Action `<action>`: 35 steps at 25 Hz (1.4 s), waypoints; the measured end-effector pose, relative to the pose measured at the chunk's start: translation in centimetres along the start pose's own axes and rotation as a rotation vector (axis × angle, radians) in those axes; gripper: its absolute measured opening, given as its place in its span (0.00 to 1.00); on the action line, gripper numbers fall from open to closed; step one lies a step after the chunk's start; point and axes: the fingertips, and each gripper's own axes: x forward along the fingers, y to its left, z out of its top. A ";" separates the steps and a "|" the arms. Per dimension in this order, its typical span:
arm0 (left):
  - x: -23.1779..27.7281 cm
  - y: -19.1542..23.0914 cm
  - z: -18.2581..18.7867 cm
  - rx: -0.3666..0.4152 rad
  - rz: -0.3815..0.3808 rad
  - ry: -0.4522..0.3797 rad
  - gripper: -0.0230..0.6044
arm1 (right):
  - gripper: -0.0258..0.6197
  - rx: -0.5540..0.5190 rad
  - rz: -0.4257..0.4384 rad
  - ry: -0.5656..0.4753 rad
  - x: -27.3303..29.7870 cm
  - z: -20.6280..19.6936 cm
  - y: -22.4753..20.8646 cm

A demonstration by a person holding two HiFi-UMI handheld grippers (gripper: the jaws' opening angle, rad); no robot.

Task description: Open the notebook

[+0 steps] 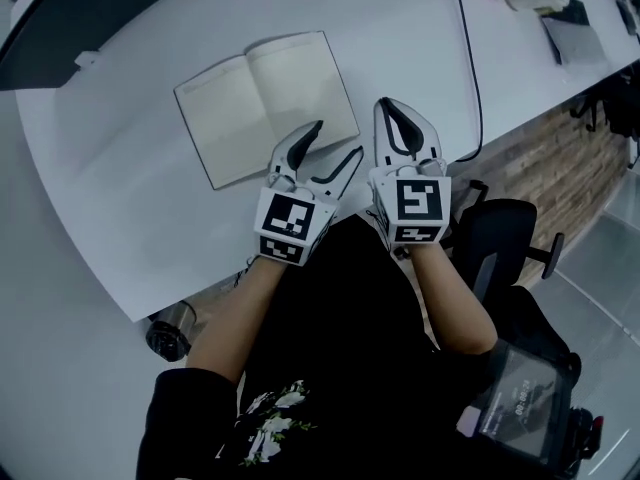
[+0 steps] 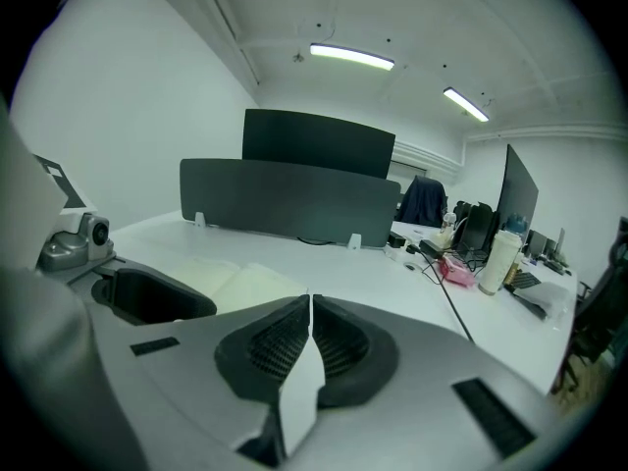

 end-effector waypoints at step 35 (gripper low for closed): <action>-29.3 4.5 10.5 0.257 0.675 -0.372 0.05 | 0.14 0.028 0.311 -0.373 -7.5 11.6 14.0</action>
